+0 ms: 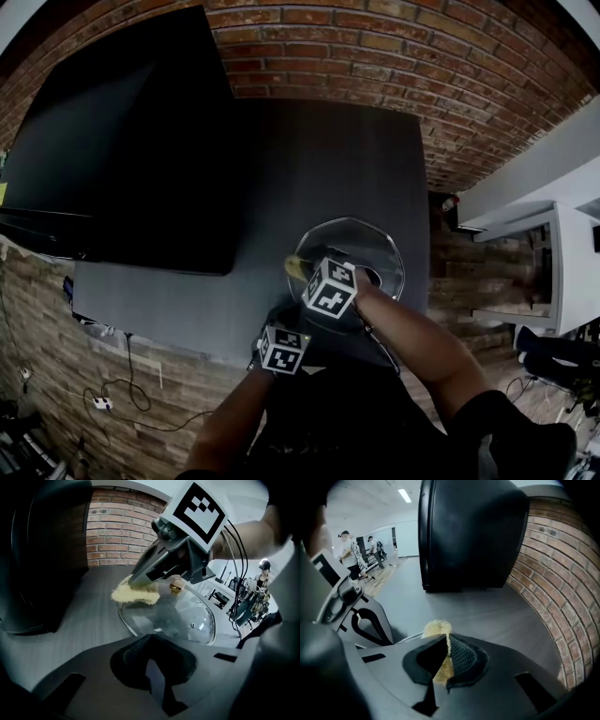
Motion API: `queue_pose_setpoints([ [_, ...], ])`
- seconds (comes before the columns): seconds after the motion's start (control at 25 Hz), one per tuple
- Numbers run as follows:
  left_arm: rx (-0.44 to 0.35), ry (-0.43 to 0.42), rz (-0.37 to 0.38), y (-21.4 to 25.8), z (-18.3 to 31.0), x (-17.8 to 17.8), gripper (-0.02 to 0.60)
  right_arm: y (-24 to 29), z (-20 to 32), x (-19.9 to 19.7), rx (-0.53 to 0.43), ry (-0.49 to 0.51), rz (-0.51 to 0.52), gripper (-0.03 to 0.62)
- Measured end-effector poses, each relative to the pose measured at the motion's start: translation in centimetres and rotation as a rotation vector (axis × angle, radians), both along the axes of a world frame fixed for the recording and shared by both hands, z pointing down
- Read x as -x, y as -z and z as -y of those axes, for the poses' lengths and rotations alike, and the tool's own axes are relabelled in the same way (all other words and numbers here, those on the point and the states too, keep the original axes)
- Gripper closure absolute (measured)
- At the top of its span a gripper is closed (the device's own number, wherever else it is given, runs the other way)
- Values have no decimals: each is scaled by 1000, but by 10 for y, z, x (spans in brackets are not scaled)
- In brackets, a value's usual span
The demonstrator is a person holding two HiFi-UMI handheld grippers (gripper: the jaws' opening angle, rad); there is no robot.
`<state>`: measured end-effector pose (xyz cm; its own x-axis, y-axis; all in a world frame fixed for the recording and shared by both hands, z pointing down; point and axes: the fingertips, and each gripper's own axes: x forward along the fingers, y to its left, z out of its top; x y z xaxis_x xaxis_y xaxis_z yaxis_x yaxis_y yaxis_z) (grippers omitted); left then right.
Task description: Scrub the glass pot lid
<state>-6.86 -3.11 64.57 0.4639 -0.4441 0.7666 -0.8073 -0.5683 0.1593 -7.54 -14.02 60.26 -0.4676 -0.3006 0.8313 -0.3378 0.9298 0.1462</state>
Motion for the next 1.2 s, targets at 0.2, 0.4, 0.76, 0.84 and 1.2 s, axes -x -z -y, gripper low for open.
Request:
queue_pose_setpoints([
  [0.2,-4,-6,-7,0,2,0,549,-16,-1,6,-15,82,-95,569],
  [0.4,10,-10,-7,0,1,3,549,-23,8,0,16,52,-129,569],
  [0.76,14,-3,-7,0,1,1,549,-26,21,-13,68,-22,-127,569],
  [0.84,16,4,-6,-1,1,1,549,-26,26,-18,73,-46,-120,569],
  [1.2,14,15,-2,-2,2,2,549,-24,47,-49,97,-168,-92,569],
])
